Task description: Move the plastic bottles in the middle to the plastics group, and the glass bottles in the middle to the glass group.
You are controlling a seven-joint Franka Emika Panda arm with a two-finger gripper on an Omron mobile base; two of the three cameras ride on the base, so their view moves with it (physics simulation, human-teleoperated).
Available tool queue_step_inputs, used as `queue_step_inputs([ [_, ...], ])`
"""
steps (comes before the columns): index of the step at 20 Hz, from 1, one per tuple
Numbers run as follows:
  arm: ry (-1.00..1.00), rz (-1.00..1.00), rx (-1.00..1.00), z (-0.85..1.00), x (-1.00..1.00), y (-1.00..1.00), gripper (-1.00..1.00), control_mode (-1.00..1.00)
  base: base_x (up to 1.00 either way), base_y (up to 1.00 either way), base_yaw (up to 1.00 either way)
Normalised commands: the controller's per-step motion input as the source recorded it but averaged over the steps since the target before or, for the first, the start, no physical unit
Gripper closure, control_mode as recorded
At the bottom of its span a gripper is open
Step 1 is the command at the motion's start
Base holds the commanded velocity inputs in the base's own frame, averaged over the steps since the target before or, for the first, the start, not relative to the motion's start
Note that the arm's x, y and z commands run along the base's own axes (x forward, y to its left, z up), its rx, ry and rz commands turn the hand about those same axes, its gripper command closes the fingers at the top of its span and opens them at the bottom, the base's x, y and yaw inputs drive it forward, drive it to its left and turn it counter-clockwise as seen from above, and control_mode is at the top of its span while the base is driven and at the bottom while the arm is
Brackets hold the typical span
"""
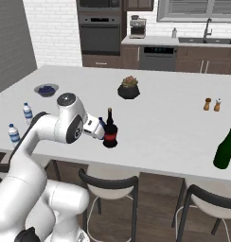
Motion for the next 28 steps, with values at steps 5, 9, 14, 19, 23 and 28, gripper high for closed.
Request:
queue_step_inputs([
  [5,0.0,-0.12,0.0,0.0,0.0,-0.51,-1.0,-1.0,0.0,0.0,0.0],
  [9,0.0,-0.03,-0.02,0.1,0.0,-0.28,-1.0,-1.0,0.0,0.0,0.0],
  [14,0.0,0.0,-0.01,0.19,0.02,-0.05,-1.0,-1.0,0.0,0.0,0.0],
  [19,-0.02,0.0,0.0,0.2,0.2,0.0,-1.0,-1.0,0.0,0.0,0.0],
  [23,-0.01,0.0,0.0,0.23,0.13,0.0,-1.0,-1.0,0.0,0.0,0.0],
  [28,0.0,0.0,0.0,0.24,0.0,0.0,-1.0,-1.0,0.0,0.0,0.0],
])
